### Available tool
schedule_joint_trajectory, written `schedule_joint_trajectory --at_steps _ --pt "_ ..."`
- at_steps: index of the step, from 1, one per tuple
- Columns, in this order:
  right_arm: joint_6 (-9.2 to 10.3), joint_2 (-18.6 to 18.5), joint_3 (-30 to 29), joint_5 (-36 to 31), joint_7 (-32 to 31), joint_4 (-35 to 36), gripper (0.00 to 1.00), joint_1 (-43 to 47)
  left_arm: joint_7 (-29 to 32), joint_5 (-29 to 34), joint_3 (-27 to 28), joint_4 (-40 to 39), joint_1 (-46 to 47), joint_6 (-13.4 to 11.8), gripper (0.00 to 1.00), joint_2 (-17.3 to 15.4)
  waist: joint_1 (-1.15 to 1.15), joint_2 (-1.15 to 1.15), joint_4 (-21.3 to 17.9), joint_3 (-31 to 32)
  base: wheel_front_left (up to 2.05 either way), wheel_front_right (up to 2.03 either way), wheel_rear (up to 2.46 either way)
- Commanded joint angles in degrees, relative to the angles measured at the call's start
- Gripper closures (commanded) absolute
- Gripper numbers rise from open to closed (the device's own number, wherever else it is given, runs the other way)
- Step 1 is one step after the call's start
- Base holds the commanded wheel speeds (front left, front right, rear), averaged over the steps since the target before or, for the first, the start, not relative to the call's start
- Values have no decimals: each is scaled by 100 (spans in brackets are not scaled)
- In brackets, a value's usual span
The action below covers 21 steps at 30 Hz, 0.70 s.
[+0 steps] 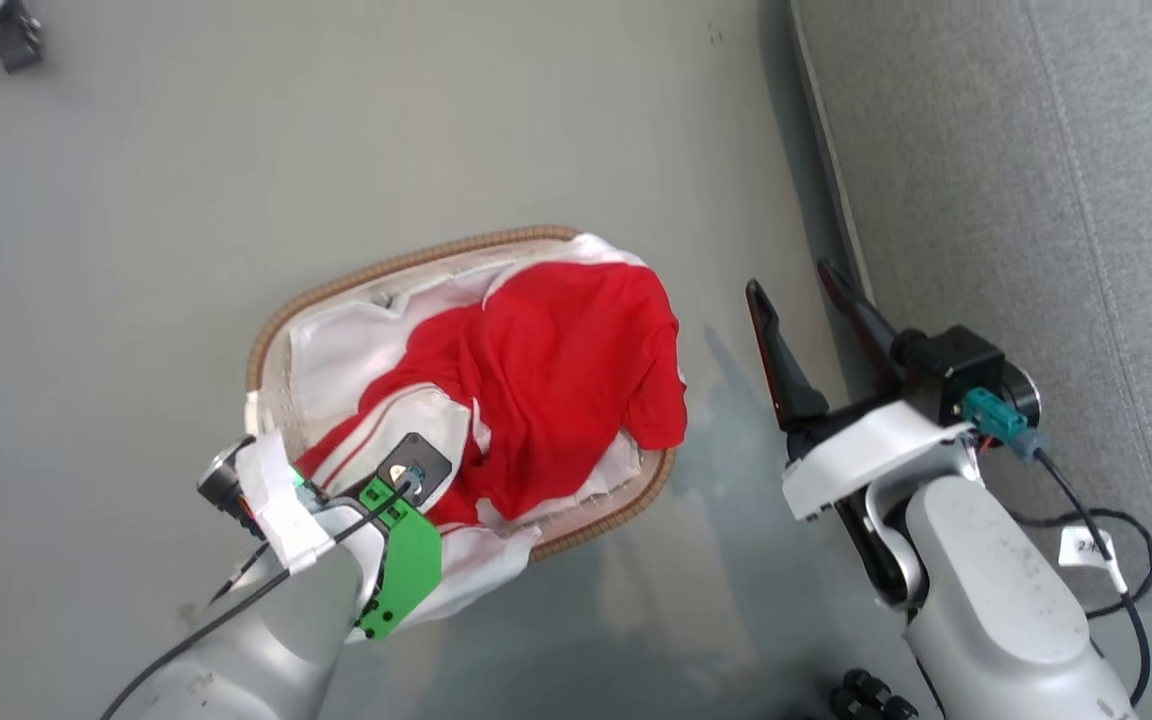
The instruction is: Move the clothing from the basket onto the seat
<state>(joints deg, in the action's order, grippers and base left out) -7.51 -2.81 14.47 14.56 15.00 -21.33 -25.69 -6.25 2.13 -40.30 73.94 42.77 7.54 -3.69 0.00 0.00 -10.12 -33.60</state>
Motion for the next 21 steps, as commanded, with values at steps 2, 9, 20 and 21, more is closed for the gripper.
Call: schedule_joint_trajectory --at_steps 2,9,20,21 --pt "4 -26 -45 -61 28 -119 0 224 -287 -221 -19 -54 -159 -13 100 50 0 0 286 740 0 0 0" --pt "4 -27 -92 -11 27 -269 0 605 -833 -859 -132 -546 -520 -14 100 77 0 0 485 1496 0 0 0" --pt "4 -27 -124 114 28 -340 0 1223 -902 -1778 133 -2336 -1080 -62 100 69 0 0 757 2422 0 0 0" --pt "5 -26 -138 138 27 -330 0 1270 -903 -1812 178 -2511 -1112 -79 100 70 0 0 764 2478 0 0 0"
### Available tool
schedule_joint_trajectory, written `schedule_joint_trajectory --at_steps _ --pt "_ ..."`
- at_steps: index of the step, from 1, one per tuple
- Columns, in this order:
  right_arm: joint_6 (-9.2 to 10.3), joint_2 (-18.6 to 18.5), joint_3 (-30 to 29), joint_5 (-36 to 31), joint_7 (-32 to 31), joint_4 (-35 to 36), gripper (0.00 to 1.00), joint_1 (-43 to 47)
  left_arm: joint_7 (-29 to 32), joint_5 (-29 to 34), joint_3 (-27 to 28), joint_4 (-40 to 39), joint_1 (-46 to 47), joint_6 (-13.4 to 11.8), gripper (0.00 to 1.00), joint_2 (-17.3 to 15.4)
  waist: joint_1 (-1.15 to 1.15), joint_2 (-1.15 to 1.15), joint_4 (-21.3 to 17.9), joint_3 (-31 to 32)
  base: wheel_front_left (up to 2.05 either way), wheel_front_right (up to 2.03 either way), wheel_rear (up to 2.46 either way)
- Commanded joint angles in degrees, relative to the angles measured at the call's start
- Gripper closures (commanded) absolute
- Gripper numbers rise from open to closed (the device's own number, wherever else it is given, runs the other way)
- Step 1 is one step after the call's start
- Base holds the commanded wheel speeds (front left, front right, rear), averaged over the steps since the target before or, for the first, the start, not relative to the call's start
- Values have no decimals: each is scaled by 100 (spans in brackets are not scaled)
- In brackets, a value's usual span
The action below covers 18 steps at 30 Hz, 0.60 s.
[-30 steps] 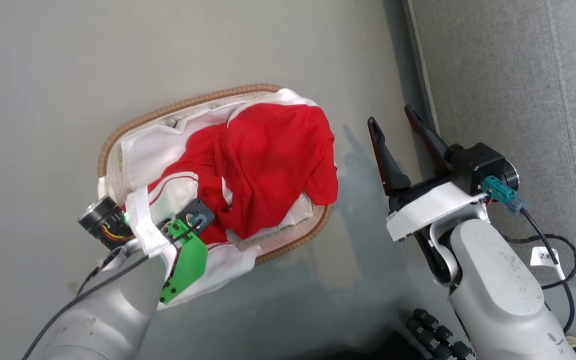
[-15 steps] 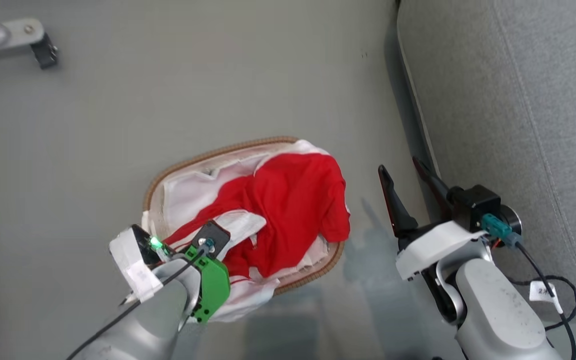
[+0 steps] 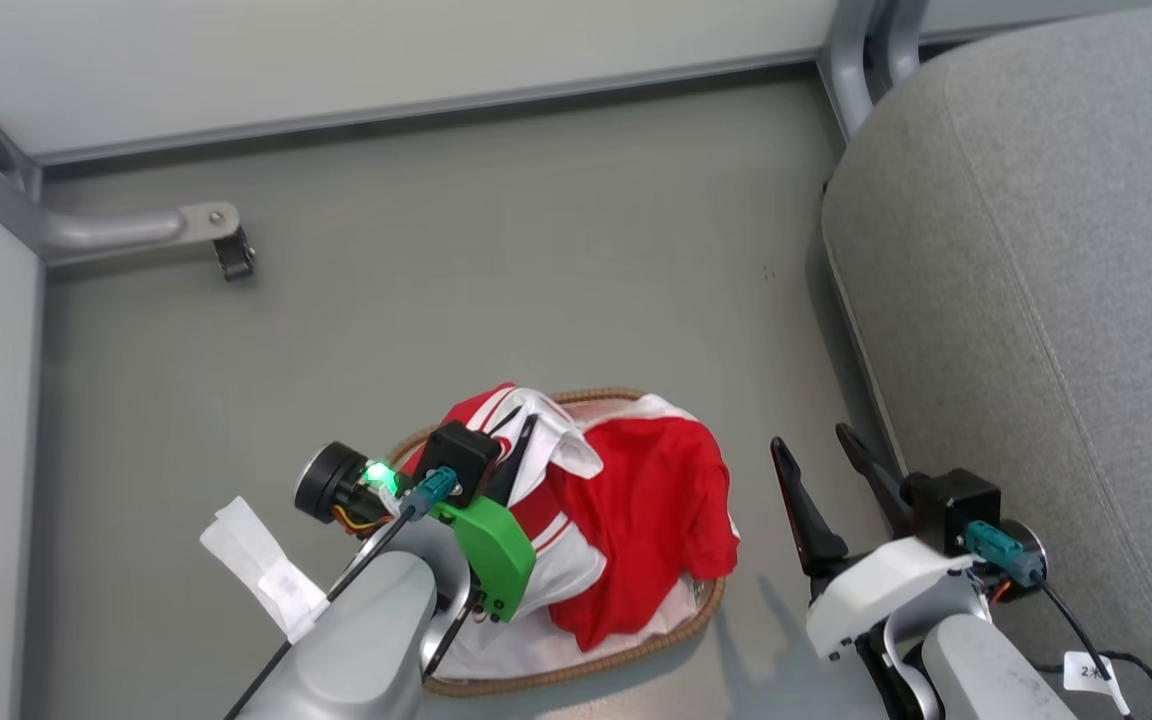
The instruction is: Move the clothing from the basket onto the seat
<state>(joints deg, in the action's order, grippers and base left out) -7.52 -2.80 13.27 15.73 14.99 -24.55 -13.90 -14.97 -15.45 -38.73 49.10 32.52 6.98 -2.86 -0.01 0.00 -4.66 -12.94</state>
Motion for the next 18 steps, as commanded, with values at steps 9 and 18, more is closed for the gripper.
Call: schedule_joint_trajectory --at_steps 9,18 --pt "5 -27 -12 -72 29 108 0 373 -27 -164 473 -1571 -222 -157 100 -11 1 0 232 807 0 0 0" --pt "5 -25 19 -165 29 161 0 568 -26 -393 682 -2665 120 -207 100 -11 1 0 216 950 0 0 0"
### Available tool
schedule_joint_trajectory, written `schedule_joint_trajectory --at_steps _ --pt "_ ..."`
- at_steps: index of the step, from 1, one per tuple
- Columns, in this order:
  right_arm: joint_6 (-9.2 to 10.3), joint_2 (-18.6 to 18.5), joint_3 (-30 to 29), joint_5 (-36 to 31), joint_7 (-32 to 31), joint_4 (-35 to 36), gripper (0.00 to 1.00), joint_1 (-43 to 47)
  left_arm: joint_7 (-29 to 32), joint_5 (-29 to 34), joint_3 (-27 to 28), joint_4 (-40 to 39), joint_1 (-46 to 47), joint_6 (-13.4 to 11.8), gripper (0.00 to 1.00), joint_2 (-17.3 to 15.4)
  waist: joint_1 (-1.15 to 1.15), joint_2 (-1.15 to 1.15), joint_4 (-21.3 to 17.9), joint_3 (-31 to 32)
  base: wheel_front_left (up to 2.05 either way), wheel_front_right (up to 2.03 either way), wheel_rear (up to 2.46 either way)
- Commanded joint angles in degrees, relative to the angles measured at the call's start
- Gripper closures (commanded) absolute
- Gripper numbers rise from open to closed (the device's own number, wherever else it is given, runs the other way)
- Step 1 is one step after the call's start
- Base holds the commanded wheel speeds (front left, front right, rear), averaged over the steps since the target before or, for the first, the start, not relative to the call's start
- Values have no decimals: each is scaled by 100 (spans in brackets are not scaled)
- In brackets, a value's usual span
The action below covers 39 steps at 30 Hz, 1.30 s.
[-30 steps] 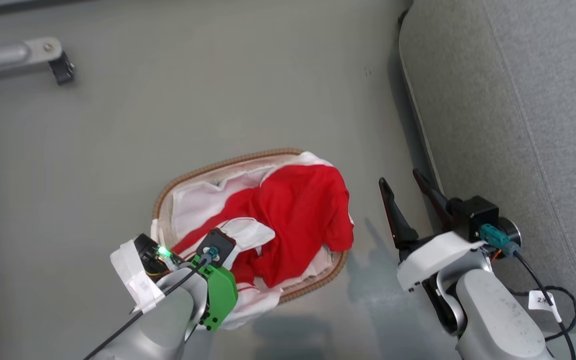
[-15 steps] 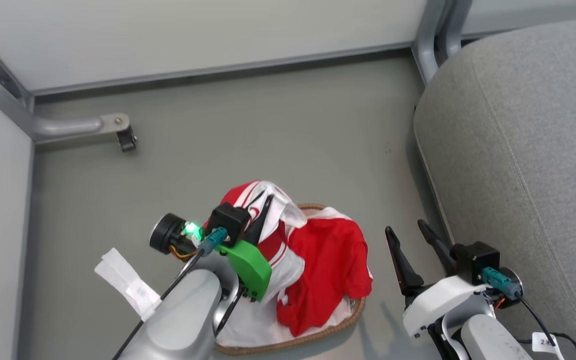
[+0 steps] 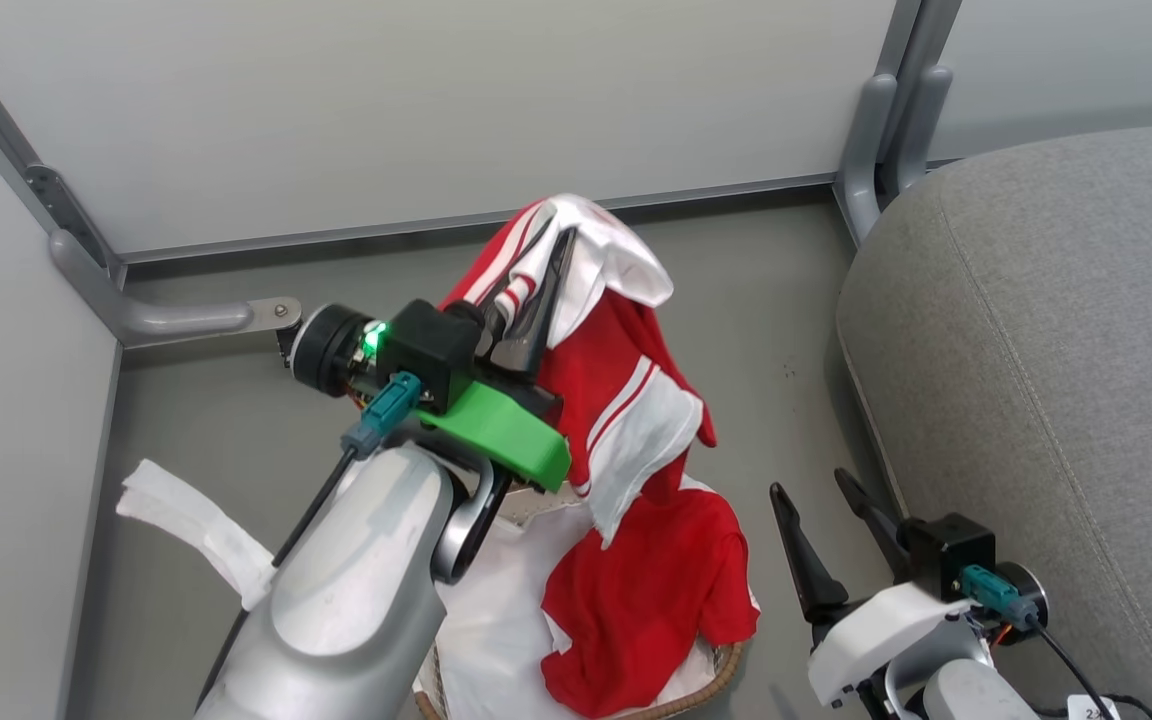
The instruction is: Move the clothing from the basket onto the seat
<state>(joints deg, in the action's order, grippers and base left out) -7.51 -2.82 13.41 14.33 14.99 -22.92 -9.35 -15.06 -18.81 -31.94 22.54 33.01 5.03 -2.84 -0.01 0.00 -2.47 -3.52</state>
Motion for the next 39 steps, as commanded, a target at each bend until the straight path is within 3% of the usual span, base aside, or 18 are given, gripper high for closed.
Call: schedule_joint_trajectory --at_steps 1,15,25,39 --pt "4 -23 11 -26 29 -1 0 118 -11 -38 -9 -46 115 -23 100 -13 1 0 -7 15 0 0 0" --pt "4 -23 345 -103 29 242 0 -93 -11 -370 -275 -131 277 -112 100 -13 1 0 -99 62 0 0 0" --pt "4 -281 1429 16 28 637 0 -904 -12 -480 -335 -79 258 -76 100 -12 1 0 25 -7 0 0 0" --pt "4 -117 2265 142 29 1086 0 -921 -12 -513 -357 -61 213 -97 100 -13 1 0 43 -58 0 0 0"
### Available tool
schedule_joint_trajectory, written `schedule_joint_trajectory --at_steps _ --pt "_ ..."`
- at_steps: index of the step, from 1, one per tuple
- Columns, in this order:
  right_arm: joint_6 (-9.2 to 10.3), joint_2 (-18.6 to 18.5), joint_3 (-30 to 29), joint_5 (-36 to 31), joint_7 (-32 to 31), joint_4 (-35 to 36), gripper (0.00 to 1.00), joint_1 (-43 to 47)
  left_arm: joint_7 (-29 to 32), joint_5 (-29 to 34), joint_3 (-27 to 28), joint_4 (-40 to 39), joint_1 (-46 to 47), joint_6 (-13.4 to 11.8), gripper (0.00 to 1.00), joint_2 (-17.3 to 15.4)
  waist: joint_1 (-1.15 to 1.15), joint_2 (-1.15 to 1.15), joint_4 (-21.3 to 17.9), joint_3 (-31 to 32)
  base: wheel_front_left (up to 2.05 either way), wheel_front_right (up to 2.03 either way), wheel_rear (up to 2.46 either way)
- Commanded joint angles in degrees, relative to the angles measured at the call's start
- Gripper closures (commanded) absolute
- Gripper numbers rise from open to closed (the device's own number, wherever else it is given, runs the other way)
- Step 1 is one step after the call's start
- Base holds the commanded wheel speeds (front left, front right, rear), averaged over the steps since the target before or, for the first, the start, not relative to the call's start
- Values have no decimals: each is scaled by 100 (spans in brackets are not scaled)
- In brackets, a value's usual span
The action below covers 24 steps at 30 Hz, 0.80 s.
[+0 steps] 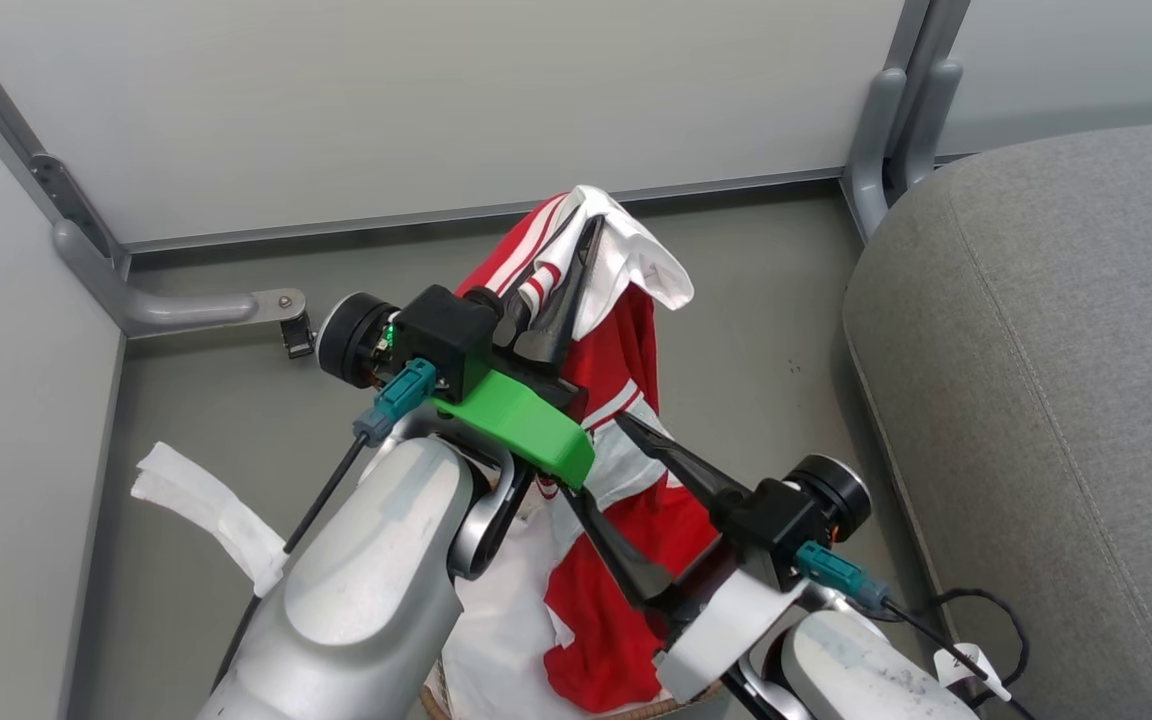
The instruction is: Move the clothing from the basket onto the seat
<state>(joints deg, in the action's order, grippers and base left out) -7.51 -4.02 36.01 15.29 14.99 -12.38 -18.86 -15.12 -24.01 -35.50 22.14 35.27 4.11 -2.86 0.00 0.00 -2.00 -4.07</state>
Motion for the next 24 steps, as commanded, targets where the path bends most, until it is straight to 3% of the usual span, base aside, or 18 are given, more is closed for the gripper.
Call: schedule_joint_trajectory --at_steps 1,13,24 --pt "5 15 36 42 29 35 0 33 -5 0 -10 -15 -18 -6 100 -11 0 0 -10 -9 0 0 0" --pt "5 104 -45 -182 28 -456 0 -119 -5 -105 -141 -62 -47 -9 100 -11 0 0 -20 -41 0 0 0" --pt "5 96 -586 -272 28 -1163 0 -673 -5 -288 -581 -222 30 -45 100 -11 0 0 173 -108 0 0 0"
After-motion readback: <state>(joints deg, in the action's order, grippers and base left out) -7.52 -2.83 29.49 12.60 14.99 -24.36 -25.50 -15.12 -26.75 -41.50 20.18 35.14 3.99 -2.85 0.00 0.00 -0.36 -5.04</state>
